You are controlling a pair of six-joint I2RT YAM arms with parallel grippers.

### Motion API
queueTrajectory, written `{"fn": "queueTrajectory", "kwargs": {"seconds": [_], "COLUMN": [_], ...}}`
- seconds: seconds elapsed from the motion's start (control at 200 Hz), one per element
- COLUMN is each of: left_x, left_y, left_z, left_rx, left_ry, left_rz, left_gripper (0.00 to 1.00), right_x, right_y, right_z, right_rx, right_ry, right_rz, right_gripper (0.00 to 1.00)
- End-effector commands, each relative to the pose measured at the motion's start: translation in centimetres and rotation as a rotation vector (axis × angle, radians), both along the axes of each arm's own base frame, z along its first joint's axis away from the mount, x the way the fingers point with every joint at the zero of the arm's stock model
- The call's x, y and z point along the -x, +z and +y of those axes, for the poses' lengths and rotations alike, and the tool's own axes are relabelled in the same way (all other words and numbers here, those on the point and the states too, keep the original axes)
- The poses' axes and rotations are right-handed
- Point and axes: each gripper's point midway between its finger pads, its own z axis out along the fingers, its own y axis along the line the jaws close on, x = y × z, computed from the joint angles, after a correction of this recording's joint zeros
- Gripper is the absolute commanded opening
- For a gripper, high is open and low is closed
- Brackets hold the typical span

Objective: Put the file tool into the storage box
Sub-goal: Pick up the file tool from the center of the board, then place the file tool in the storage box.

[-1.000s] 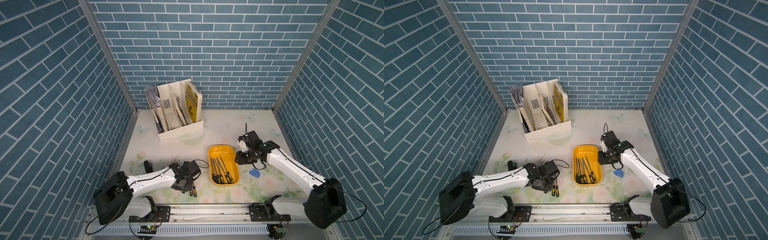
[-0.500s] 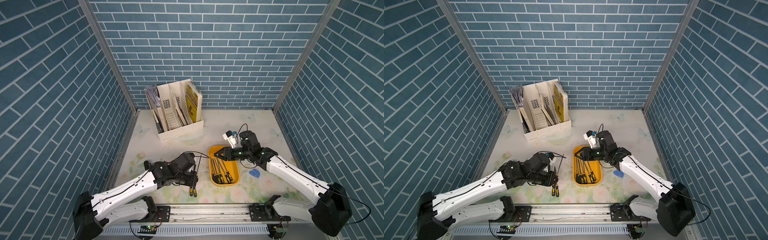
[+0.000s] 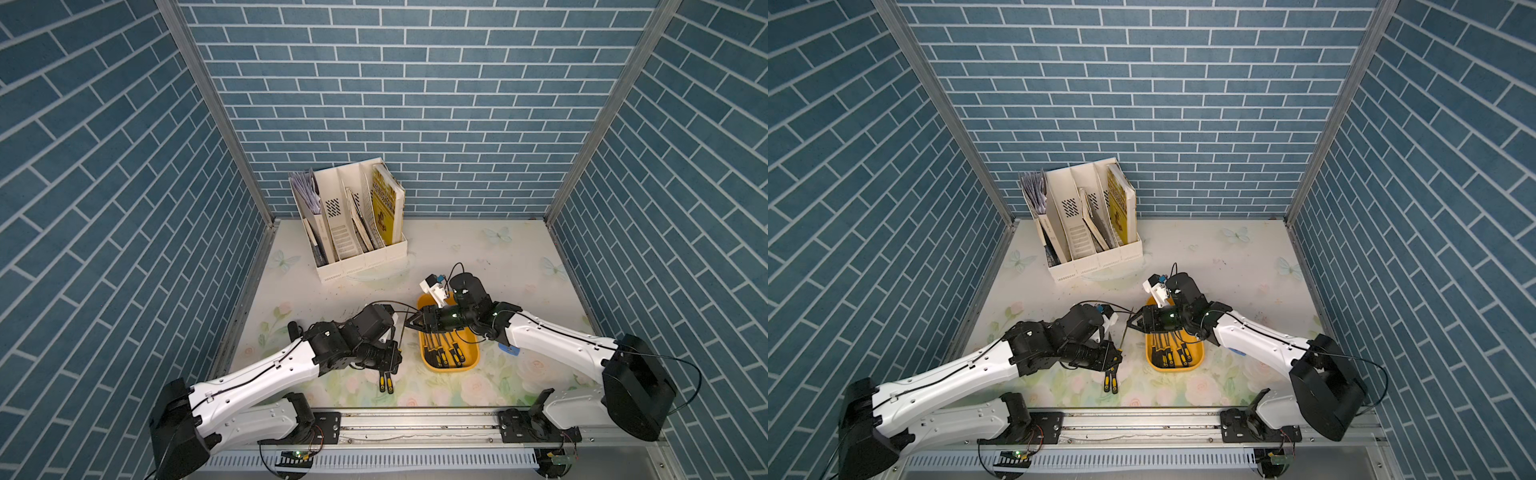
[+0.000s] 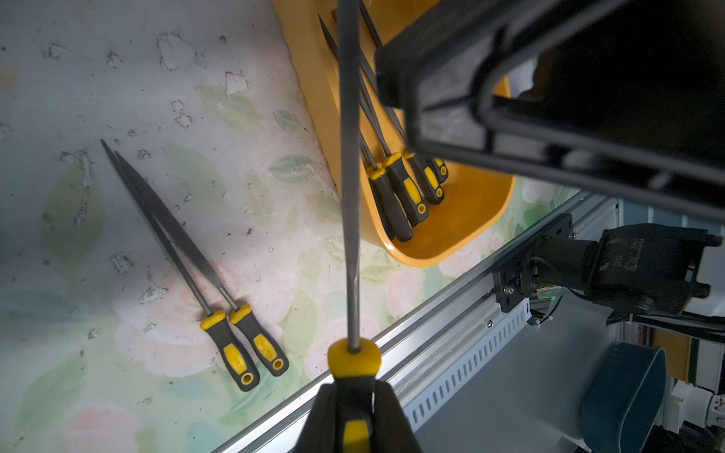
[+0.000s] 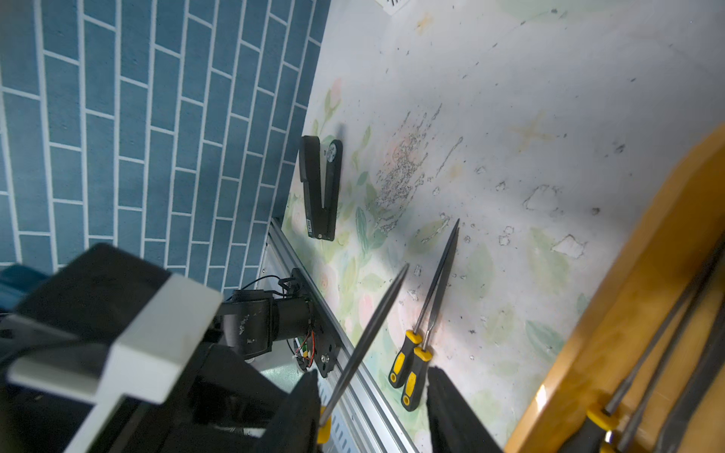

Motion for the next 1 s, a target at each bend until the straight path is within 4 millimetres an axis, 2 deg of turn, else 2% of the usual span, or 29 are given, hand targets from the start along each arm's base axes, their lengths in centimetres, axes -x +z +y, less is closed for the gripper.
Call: {"fn": "queueTrajectory", "kwargs": {"seconds": [0.0,0.065,0.175,0.24,0.26,0.305,0.33,0.35,0.405,0.51,0.54,0.61,0.67,0.725,0.815,0.995], "left_x": [-0.2,-0.2,-0.3,-0.2,-0.2,-0.4,-0.5,-0.6,-0.9,-1.8,-2.1,-2.7,-2.8,-2.7,-2.3,-1.9], "left_y": [1.1,1.2,1.6,1.9,2.0,2.3,2.3,2.5,3.2,6.1,7.1,9.5,10.5,10.5,8.7,5.6], "left_z": [-0.6,-0.6,-0.8,-0.9,-0.9,-0.5,-0.1,0.1,0.9,2.5,3.2,4.5,5.4,6.0,6.5,5.8], "left_rx": [0.039,0.043,0.054,0.062,0.063,0.053,0.039,0.030,0.015,0.019,0.023,0.048,0.059,0.050,0.017,0.025], "left_ry": [-0.001,-0.002,-0.006,-0.007,-0.009,0.003,0.015,0.022,0.047,0.116,0.145,0.202,0.236,0.252,0.262,0.257], "left_rz": [-0.011,-0.013,-0.018,-0.018,-0.018,-0.029,-0.036,-0.042,-0.060,-0.120,-0.142,-0.192,-0.210,-0.209,-0.181,-0.125], "left_gripper": [0.05,0.04,0.05,0.10,0.20,0.56,0.69,0.77,0.87,0.93,1.00,1.00,1.00,1.00,1.00,1.00], "right_x": [-0.9,-1.1,-1.2,-1.2,-1.3,-1.6,-1.9,-2.1,-2.9,-4.6,-5.0,-5.5,-5.6,-5.8,-5.7,-5.8], "right_y": [1.1,1.0,0.7,1.2,1.3,1.5,1.6,1.7,2.0,2.3,2.3,2.4,2.2,1.4,-0.1,-3.4], "right_z": [1.7,2.4,2.8,2.7,2.5,2.0,1.5,1.1,-0.4,-4.1,-5.2,-7.3,-8.7,-9.9,-10.5,-11.1], "right_rx": [-0.032,-0.033,-0.026,-0.036,-0.035,-0.016,-0.003,0.008,0.031,0.101,0.133,0.195,0.269,0.359,0.433,0.548], "right_ry": [-0.012,-0.004,0.009,0.013,0.013,0.007,0.002,-0.004,-0.025,-0.079,-0.090,-0.094,-0.084,-0.075,-0.036,0.024], "right_rz": [-0.021,-0.020,-0.013,-0.023,-0.026,-0.032,-0.035,-0.036,-0.047,-0.058,-0.069,-0.085,-0.104,-0.121,-0.111,-0.090], "right_gripper": [0.45,0.41,0.18,0.06,0.03,0.00,0.00,0.00,0.00,0.00,0.00,0.00,0.00,0.00,0.00,0.00]}}
